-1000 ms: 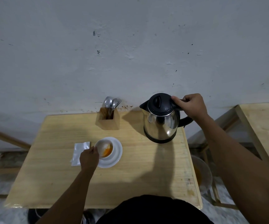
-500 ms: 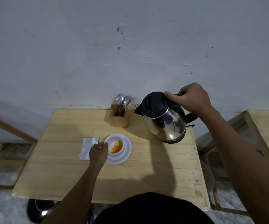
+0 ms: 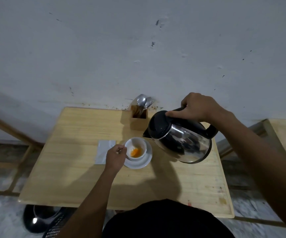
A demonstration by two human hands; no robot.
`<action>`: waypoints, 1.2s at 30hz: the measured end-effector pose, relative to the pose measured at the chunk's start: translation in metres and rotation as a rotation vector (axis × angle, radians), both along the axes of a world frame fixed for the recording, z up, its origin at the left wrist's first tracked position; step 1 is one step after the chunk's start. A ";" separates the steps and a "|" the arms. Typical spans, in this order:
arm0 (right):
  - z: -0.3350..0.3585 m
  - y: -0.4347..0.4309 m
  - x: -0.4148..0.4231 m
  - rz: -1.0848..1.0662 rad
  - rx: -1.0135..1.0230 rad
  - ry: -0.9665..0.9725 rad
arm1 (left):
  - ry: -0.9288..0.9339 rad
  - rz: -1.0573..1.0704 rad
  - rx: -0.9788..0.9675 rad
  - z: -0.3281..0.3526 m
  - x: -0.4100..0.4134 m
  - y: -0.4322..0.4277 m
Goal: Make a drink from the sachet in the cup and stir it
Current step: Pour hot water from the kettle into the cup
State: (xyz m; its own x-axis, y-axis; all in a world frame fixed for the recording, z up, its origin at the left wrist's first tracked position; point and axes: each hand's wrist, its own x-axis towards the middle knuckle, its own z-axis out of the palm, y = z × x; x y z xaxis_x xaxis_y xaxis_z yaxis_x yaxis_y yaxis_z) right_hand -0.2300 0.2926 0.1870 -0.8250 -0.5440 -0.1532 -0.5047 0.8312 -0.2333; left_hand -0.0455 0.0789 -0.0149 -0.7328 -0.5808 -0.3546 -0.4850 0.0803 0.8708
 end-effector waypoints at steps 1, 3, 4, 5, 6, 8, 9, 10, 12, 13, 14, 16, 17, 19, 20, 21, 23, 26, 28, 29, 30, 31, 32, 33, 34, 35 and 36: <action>-0.001 -0.003 0.002 0.013 0.016 -0.019 | 0.000 -0.007 -0.006 -0.001 0.000 -0.001; -0.002 -0.008 0.005 0.038 0.050 -0.054 | 0.002 -0.013 -0.021 -0.003 -0.001 -0.002; -0.002 -0.011 0.006 0.051 0.073 -0.065 | 0.003 -0.012 -0.025 -0.003 -0.001 -0.002; -0.003 -0.015 0.008 0.063 0.098 -0.071 | 0.005 -0.015 -0.031 -0.003 -0.001 -0.002; -0.004 -0.019 0.009 0.073 0.125 -0.073 | 0.008 -0.023 -0.037 -0.004 -0.001 -0.003; -0.005 -0.025 0.011 0.087 0.161 -0.073 | 0.011 -0.044 -0.050 -0.004 -0.001 -0.004; -0.006 -0.028 0.011 0.090 0.172 -0.073 | 0.012 -0.051 -0.053 -0.004 -0.001 -0.004; -0.006 -0.030 0.012 0.095 0.185 -0.070 | 0.013 -0.051 -0.052 -0.005 -0.001 -0.004; -0.006 -0.036 0.014 0.109 0.209 -0.061 | 0.009 -0.047 -0.048 -0.006 -0.002 -0.005; -0.007 -0.038 0.015 0.121 0.222 -0.056 | 0.003 -0.047 -0.046 -0.006 -0.003 -0.005; -0.006 -0.041 0.017 0.133 0.237 -0.051 | 0.000 -0.047 -0.044 -0.007 -0.003 -0.005; -0.006 -0.046 0.020 0.159 0.274 -0.040 | -0.002 -0.046 -0.045 -0.008 -0.002 -0.005; -0.006 -0.048 0.022 0.170 0.291 -0.030 | -0.003 -0.043 -0.051 -0.008 -0.002 -0.005; -0.006 -0.052 0.026 0.190 0.324 -0.009 | -0.004 -0.038 -0.071 -0.008 -0.002 -0.004; -0.005 -0.053 0.028 0.199 0.341 0.000 | -0.006 -0.038 -0.080 -0.008 -0.002 -0.004; -0.004 -0.054 0.030 0.208 0.356 0.005 | -0.009 -0.040 -0.089 -0.007 -0.002 -0.004; -0.003 -0.055 0.032 0.216 0.370 0.009 | -0.012 -0.041 -0.097 -0.007 -0.003 -0.004; -0.001 -0.055 0.031 0.216 0.369 0.011 | -0.010 -0.039 -0.094 -0.006 -0.003 -0.004; 0.001 -0.055 0.030 0.212 0.369 0.010 | -0.016 -0.042 -0.097 -0.006 -0.004 -0.004; 0.002 -0.055 0.029 0.210 0.367 0.009 | -0.021 -0.045 -0.100 -0.006 -0.004 -0.004; 0.003 -0.054 0.028 0.207 0.363 0.007 | -0.023 -0.048 -0.104 -0.006 -0.004 -0.004; 0.004 -0.054 0.028 0.205 0.358 0.004 | -0.021 -0.048 -0.107 -0.006 -0.003 -0.005; 0.006 -0.053 0.027 0.203 0.354 0.000 | -0.019 -0.047 -0.109 -0.006 -0.003 -0.005; 0.007 -0.052 0.026 0.202 0.351 -0.004 | -0.020 -0.044 -0.112 -0.007 -0.003 -0.005; 0.007 -0.052 0.026 0.200 0.348 -0.007 | -0.021 -0.043 -0.117 -0.007 -0.003 -0.005; 0.008 -0.051 0.025 0.198 0.346 -0.007 | -0.021 -0.041 -0.121 -0.008 -0.003 -0.005; 0.008 -0.050 0.024 0.195 0.344 -0.005 | -0.019 -0.038 -0.122 -0.008 -0.003 -0.005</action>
State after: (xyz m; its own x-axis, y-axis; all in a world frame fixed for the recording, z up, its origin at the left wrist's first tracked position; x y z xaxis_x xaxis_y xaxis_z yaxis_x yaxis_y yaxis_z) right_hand -0.2063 0.2431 0.1950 -0.7099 -0.6068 -0.3575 -0.6607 0.7496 0.0398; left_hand -0.0485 0.0740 -0.0229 -0.7487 -0.5925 -0.2974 -0.4963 0.2034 0.8440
